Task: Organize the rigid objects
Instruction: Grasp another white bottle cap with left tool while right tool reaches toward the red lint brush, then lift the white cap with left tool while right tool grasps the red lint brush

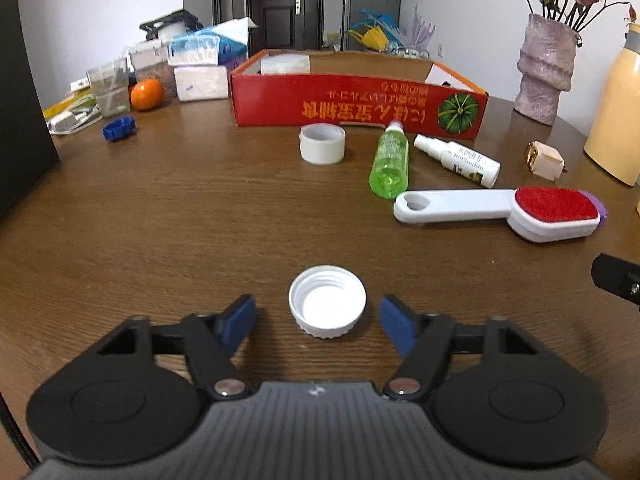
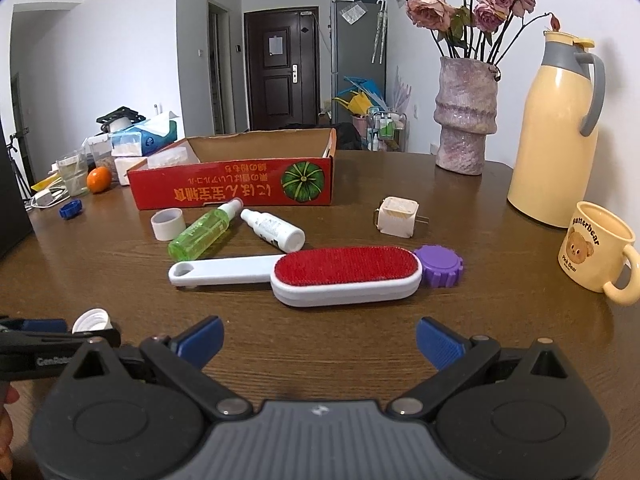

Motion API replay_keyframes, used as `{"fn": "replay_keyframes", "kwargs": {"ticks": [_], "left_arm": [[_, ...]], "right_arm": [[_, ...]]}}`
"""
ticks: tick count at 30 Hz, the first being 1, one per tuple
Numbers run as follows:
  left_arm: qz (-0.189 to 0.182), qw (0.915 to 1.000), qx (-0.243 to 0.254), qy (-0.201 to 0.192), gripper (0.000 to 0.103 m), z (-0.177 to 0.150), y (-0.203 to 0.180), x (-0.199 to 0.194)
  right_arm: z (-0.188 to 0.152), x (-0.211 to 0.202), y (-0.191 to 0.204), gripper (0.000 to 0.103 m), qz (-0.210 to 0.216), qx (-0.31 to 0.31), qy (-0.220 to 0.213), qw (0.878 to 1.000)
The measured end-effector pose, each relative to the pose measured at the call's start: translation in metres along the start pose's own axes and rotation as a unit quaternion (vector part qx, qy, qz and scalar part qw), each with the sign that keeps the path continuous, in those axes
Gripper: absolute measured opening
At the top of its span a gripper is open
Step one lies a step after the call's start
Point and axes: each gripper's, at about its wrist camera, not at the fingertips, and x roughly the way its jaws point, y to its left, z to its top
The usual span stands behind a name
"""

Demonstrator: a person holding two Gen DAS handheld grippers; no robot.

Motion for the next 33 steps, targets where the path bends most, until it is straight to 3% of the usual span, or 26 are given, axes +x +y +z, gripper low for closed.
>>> {"fn": "replay_keyframes", "kwargs": {"ticks": [6, 17, 25, 33], "left_arm": [[-0.004, 0.9999, 0.001, -0.011, 0.042, 0.001, 0.001, 0.0], [-0.015, 0.9993, -0.007, -0.034, 0.041, 0.007, 0.009, -0.006], [0.002, 0.9983, -0.026, -0.052, 0.041, 0.027, 0.037, 0.001], [0.021, 0.9967, -0.038, -0.069, 0.041, 0.045, 0.061, 0.013]], "right_arm": [[-0.002, 0.002, 0.0, 0.103, -0.001, 0.001, 0.003, 1.0], [-0.002, 0.009, 0.003, 0.103, -0.008, 0.0, 0.009, 1.0], [0.008, 0.02, 0.006, 0.103, -0.019, 0.015, 0.007, 1.0], [0.037, 0.054, 0.007, 0.103, -0.044, 0.067, 0.019, 0.997]]}}
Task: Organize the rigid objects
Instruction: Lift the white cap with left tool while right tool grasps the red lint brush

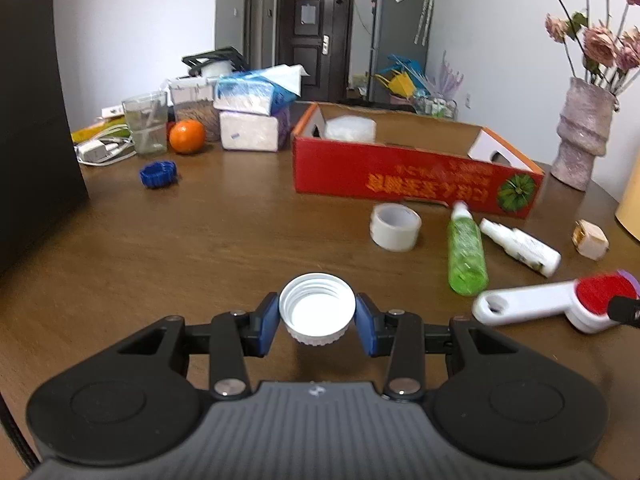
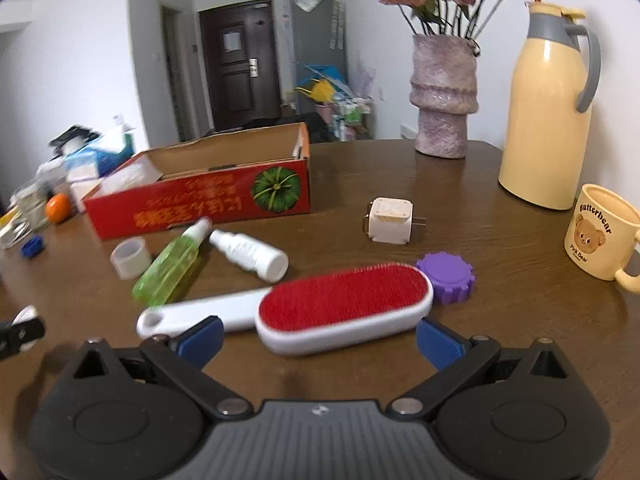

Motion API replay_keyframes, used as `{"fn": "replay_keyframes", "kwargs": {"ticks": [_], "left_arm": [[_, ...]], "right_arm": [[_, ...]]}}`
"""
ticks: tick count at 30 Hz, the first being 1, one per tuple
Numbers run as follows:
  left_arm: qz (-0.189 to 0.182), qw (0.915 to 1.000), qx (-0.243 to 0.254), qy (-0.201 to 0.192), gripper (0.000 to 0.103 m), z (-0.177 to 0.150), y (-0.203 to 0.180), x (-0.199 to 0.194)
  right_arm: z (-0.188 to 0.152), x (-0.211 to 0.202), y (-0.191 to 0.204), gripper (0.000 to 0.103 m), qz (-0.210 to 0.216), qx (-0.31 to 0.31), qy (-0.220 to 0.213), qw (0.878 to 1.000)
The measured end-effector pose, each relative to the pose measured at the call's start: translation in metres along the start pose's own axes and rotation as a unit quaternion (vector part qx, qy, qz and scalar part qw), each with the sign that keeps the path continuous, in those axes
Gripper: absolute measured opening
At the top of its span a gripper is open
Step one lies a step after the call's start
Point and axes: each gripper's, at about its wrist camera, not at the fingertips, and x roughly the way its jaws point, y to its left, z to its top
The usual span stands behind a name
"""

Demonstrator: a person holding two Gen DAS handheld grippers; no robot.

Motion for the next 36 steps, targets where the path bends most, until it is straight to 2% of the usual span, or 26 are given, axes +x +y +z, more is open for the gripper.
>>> {"fn": "replay_keyframes", "kwargs": {"ticks": [5, 9, 12, 16, 19, 21, 25, 31, 34, 36], "left_arm": [[-0.001, 0.9998, -0.017, 0.008, 0.041, 0.001, 0.011, 0.013], [-0.017, 0.9997, -0.014, 0.006, 0.041, 0.0, 0.012, 0.012], [-0.017, 0.9998, -0.007, 0.009, 0.041, -0.002, 0.009, 0.013], [-0.021, 0.9996, -0.012, 0.012, 0.041, -0.003, 0.011, 0.013], [-0.023, 0.9996, -0.014, 0.007, 0.041, -0.003, 0.012, 0.011], [-0.024, 0.9996, -0.014, 0.005, 0.041, -0.003, 0.012, 0.01], [-0.024, 0.9996, -0.014, 0.005, 0.041, -0.003, 0.013, 0.01], [-0.021, 0.9997, -0.014, 0.005, 0.041, -0.004, 0.012, 0.01], [-0.02, 0.9997, -0.013, 0.004, 0.041, -0.004, 0.012, 0.01], [-0.019, 0.9997, -0.012, 0.003, 0.041, -0.004, 0.012, 0.009]], "right_arm": [[0.021, 0.03, 0.003, 0.103, -0.036, 0.055, 0.027, 0.997], [0.03, 0.055, 0.009, 0.103, -0.071, 0.087, 0.048, 0.993], [0.033, 0.068, 0.02, 0.103, -0.113, 0.079, 0.05, 0.989], [0.027, 0.077, 0.033, 0.103, -0.145, 0.036, 0.048, 0.988], [0.017, 0.075, 0.037, 0.103, -0.148, 0.003, 0.043, 0.988], [0.011, 0.075, 0.031, 0.101, -0.138, -0.002, 0.056, 0.989], [0.002, 0.065, 0.019, 0.1, -0.129, -0.004, 0.048, 0.99], [-0.002, 0.061, -0.002, 0.085, -0.087, 0.025, 0.037, 0.995], [-0.002, 0.062, -0.003, 0.073, -0.078, 0.018, 0.025, 0.996], [-0.002, 0.061, -0.001, 0.055, -0.061, 0.003, 0.019, 0.998]]}}
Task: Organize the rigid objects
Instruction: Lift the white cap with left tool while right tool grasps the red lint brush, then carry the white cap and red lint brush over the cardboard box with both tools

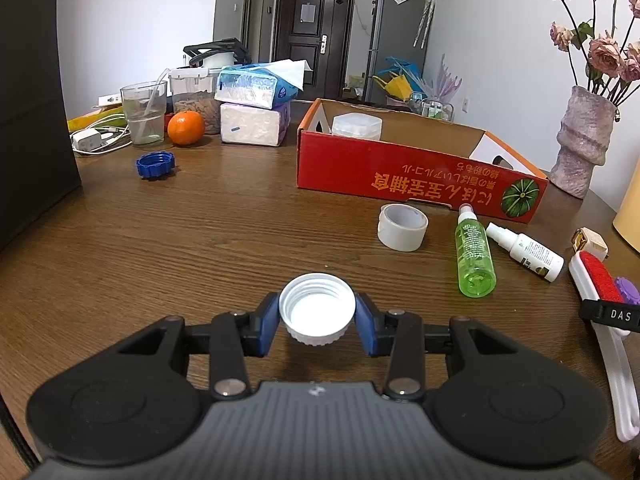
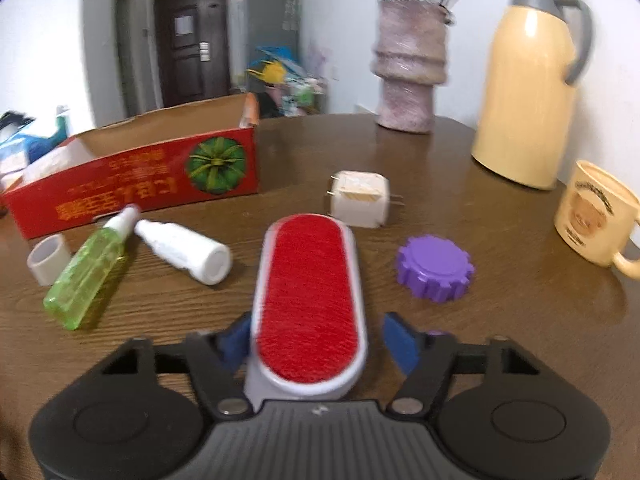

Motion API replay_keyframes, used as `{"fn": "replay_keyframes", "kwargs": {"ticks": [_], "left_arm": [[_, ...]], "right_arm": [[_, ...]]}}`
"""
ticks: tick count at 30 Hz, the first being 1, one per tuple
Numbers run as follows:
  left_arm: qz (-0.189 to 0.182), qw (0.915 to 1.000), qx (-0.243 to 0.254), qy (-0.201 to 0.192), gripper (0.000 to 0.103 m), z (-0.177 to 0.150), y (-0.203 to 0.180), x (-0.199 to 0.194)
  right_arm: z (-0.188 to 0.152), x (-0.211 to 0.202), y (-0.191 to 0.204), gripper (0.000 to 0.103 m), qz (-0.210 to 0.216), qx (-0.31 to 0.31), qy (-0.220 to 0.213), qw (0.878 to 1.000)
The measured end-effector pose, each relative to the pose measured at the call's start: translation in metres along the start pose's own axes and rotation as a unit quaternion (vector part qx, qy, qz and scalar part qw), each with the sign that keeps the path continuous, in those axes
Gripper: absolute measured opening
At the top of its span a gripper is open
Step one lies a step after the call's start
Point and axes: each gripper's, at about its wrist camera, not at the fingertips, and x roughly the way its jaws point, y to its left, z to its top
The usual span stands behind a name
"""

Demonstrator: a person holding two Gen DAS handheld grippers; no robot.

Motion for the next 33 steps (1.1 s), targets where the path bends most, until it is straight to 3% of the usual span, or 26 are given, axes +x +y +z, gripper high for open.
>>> {"fn": "replay_keyframes", "kwargs": {"ticks": [20, 33], "left_arm": [[0.003, 0.9999, 0.002, -0.01, 0.041, 0.0, 0.0, -0.004], [-0.013, 0.9994, 0.014, -0.028, 0.041, 0.015, -0.024, -0.017]], "right_arm": [[-0.001, -0.021, -0.005, 0.055, 0.022, 0.024, -0.057, 0.998], [0.008, -0.043, 0.001, 0.055, 0.063, 0.014, -0.086, 0.994]]}}
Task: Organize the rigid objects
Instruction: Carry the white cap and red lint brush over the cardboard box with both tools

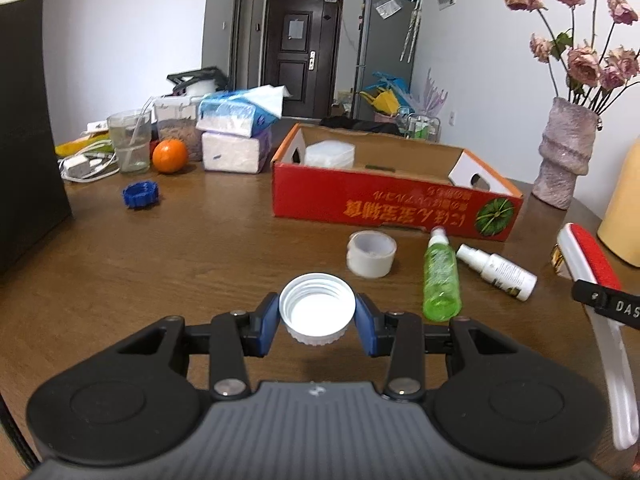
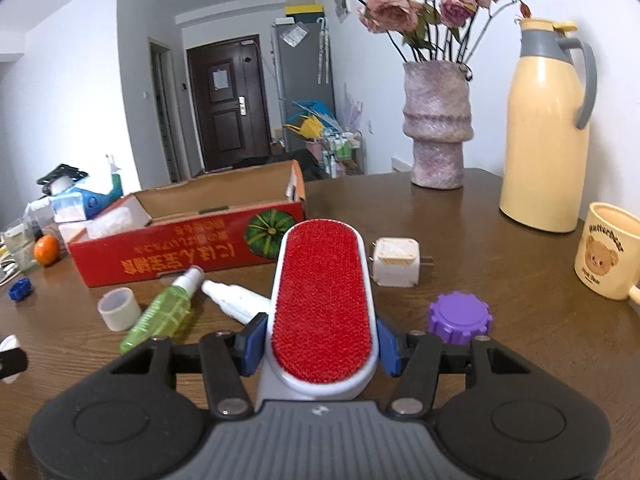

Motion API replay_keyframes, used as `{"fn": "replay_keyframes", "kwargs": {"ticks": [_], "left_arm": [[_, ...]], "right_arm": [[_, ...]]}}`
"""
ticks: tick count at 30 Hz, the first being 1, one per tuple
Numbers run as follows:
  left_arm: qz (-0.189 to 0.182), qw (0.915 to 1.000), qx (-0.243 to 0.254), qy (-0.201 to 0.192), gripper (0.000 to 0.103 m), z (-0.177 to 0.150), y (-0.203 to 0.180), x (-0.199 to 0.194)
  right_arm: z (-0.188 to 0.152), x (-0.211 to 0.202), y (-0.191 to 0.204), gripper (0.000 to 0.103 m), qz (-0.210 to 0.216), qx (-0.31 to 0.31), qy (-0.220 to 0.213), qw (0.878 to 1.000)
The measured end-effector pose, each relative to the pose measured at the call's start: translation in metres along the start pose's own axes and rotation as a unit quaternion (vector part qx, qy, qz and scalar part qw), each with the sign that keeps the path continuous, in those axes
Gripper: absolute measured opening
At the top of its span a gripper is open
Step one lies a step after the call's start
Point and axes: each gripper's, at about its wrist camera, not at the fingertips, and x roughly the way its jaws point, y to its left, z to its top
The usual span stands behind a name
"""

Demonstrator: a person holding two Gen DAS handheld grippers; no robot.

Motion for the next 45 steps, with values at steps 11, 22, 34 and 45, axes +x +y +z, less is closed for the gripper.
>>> {"fn": "replay_keyframes", "kwargs": {"ticks": [11, 22, 34, 45], "left_arm": [[-0.013, 0.9996, 0.001, -0.026, 0.041, 0.035, -0.021, -0.001], [-0.019, 0.999, -0.012, -0.039, 0.041, 0.066, -0.034, 0.022], [-0.024, 0.9983, -0.036, -0.039, 0.041, 0.087, -0.038, 0.059], [-0.02, 0.998, -0.044, -0.041, 0.041, 0.108, -0.032, 0.09]], "right_arm": [[0.021, -0.004, 0.015, 0.055, 0.034, -0.009, -0.018, 0.999], [0.043, 0.013, 0.029, 0.055, 0.059, -0.008, -0.026, 0.998], [0.061, 0.042, 0.043, 0.055, 0.073, -0.015, -0.021, 0.997], [0.082, 0.075, 0.06, 0.055, 0.083, -0.016, -0.03, 0.996]]}}
